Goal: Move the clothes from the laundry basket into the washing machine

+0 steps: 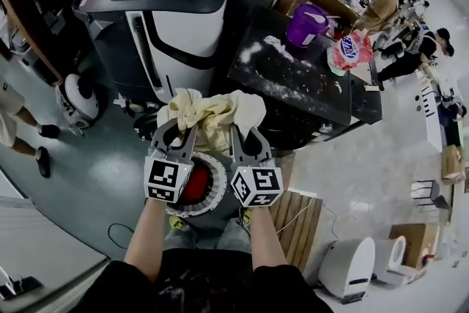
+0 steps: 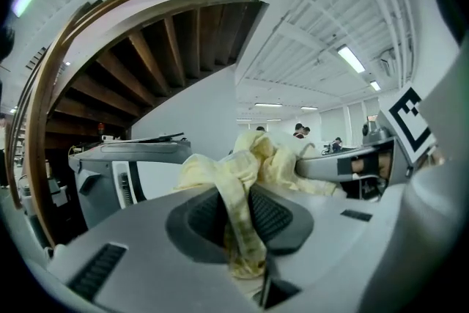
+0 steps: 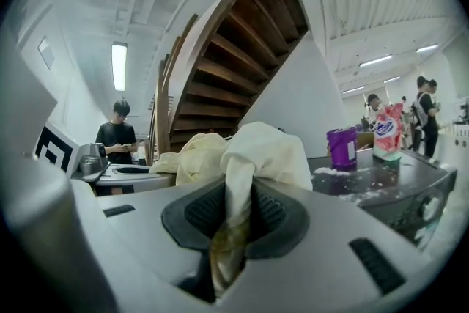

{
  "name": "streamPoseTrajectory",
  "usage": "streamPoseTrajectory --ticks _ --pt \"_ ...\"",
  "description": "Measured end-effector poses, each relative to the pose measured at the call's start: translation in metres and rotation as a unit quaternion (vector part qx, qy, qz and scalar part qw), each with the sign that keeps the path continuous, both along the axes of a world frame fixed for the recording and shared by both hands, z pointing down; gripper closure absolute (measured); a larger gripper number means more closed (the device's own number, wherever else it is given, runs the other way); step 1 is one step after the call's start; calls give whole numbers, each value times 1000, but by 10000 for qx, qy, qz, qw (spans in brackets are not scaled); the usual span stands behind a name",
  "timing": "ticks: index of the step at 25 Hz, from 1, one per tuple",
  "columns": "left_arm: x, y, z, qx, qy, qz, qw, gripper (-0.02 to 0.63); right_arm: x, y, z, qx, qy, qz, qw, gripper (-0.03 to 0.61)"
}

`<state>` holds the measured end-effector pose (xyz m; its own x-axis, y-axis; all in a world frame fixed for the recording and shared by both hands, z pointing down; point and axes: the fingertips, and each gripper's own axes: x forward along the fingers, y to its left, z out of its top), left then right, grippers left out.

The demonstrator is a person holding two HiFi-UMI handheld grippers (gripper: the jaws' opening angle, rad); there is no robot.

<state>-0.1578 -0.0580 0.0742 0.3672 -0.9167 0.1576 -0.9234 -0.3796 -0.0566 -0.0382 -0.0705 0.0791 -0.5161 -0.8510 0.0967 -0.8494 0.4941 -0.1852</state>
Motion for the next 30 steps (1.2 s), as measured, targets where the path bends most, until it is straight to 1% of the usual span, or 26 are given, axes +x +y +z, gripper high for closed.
streamPoseTrajectory --ticks 4,6,11,14,16,19,23,26,30 --pt "69 -14 -7 69 -91 413 9991 538 69 -7 -5 70 24 289 9996 514" --pt "107 -21 -8 95 -143 527 9985 538 107 -11 -5 81 13 378 9993 514" --pt "192 -33 -8 92 -174 575 9982 538 193 -22 -9 102 -35 465 9989 514" --pt "238 -42 -12 165 -299 639 9974 538 238 -28 -11 108 -59 492 9987 514" --pt "263 -46 -13 193 -319 663 9971 538 262 -32 -12 105 -74 493 9987 514" --pt "288 -49 -16 183 -322 674 9970 538 287 -37 -14 123 -55 484 9987 514" --pt "310 -52 -18 213 -369 802 9959 538 307 -39 -12 63 -74 563 9984 514" --pt "313 -54 -16 196 -328 888 9953 538 310 -39 -10 44 -47 648 9979 514" --pt "309 -54 -12 146 -260 964 9949 538 306 -36 -9 47 100 721 9973 514"
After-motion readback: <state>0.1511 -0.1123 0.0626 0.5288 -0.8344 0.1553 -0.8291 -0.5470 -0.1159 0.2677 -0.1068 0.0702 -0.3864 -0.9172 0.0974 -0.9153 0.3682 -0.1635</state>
